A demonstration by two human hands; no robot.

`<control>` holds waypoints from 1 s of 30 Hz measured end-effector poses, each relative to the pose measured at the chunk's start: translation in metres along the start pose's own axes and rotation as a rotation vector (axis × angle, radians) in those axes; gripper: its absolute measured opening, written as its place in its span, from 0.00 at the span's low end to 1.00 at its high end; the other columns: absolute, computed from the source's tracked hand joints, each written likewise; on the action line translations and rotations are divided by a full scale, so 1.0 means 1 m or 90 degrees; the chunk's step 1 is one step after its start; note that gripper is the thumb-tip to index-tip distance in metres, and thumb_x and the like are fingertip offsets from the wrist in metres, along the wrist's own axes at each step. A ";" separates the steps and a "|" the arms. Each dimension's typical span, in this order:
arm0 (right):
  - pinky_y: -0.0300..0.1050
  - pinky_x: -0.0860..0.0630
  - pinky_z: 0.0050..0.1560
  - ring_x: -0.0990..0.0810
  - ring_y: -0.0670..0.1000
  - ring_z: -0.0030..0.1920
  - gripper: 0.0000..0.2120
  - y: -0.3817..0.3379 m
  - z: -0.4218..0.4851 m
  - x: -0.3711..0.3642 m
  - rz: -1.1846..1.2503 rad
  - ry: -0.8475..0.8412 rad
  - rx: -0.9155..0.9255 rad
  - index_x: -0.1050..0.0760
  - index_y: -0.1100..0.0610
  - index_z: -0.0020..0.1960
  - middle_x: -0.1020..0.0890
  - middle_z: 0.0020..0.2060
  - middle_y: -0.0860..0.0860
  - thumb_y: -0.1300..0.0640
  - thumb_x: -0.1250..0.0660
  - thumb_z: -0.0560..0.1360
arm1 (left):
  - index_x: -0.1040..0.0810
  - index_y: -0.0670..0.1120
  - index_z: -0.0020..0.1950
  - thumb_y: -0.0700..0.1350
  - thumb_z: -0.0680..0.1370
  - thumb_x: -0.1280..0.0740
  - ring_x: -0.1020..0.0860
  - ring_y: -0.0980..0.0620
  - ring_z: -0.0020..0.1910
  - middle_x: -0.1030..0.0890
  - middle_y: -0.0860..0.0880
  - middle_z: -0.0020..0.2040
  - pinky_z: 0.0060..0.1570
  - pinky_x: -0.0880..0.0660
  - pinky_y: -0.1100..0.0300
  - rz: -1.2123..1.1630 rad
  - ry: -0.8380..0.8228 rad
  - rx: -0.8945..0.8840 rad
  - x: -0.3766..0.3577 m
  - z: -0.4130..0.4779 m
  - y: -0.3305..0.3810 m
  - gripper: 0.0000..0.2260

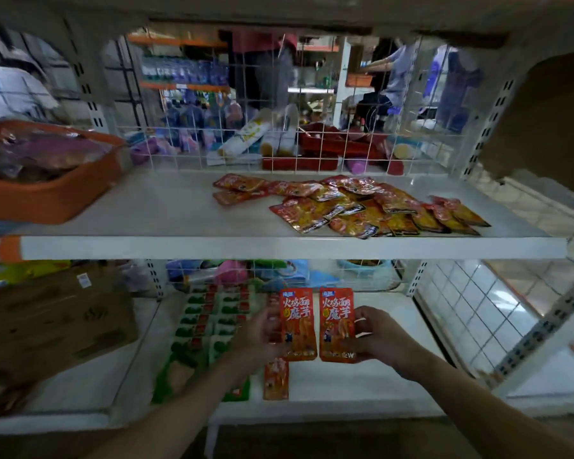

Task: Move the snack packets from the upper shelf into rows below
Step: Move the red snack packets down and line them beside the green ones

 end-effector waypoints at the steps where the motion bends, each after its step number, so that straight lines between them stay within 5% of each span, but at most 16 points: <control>1: 0.55 0.16 0.45 0.15 0.55 0.49 0.22 0.007 0.007 -0.001 -0.002 -0.002 -0.011 0.26 0.60 0.57 0.17 0.52 0.59 0.66 0.21 0.67 | 0.28 0.56 0.65 0.43 0.67 0.19 0.18 0.57 0.56 0.17 0.52 0.57 0.52 0.18 0.55 -0.005 0.001 0.003 -0.002 0.005 -0.009 0.30; 4: 0.54 0.16 0.44 0.14 0.55 0.48 0.20 0.028 0.028 -0.003 -0.025 -0.017 -0.044 0.26 0.59 0.57 0.18 0.52 0.59 0.67 0.24 0.69 | 0.30 0.55 0.66 0.42 0.69 0.21 0.18 0.59 0.56 0.18 0.51 0.60 0.48 0.19 0.62 -0.014 -0.009 0.018 -0.005 0.023 -0.036 0.30; 9: 0.54 0.16 0.45 0.15 0.55 0.48 0.18 0.055 0.059 -0.004 -0.067 -0.038 -0.085 0.27 0.57 0.59 0.19 0.52 0.58 0.69 0.28 0.72 | 0.32 0.57 0.69 0.48 0.66 0.18 0.18 0.54 0.58 0.18 0.50 0.61 0.58 0.20 0.48 -0.012 0.000 0.046 -0.011 0.058 -0.072 0.36; 16: 0.53 0.15 0.45 0.15 0.55 0.48 0.19 0.086 0.124 -0.011 -0.112 -0.053 -0.106 0.27 0.57 0.60 0.18 0.51 0.57 0.69 0.28 0.72 | 0.44 0.68 0.75 0.41 0.70 0.21 0.20 0.58 0.58 0.22 0.57 0.60 0.51 0.19 0.60 0.000 -0.025 0.018 -0.015 0.096 -0.091 0.45; 25: 0.44 0.18 0.39 0.15 0.54 0.46 0.19 0.126 0.226 -0.028 -0.117 -0.060 -0.115 0.27 0.57 0.59 0.17 0.49 0.56 0.68 0.26 0.72 | 0.33 0.60 0.73 0.44 0.73 0.24 0.23 0.63 0.55 0.28 0.65 0.58 0.53 0.21 0.63 0.151 -0.098 0.014 -0.006 0.167 -0.131 0.32; 30: 0.43 0.20 0.37 0.15 0.55 0.45 0.18 0.138 0.270 -0.031 -0.055 -0.038 -0.101 0.27 0.58 0.57 0.17 0.49 0.59 0.67 0.25 0.71 | 0.31 0.55 0.73 0.40 0.72 0.23 0.19 0.59 0.54 0.24 0.54 0.61 0.48 0.20 0.64 0.193 -0.110 -0.010 -0.012 0.213 -0.157 0.33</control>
Point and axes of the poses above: each hand's wrist, its own z-axis towards the middle knuckle, its own x-axis out of the back of the hand, y = z × x, the point moved 6 cm from there along z, towards the middle knuckle
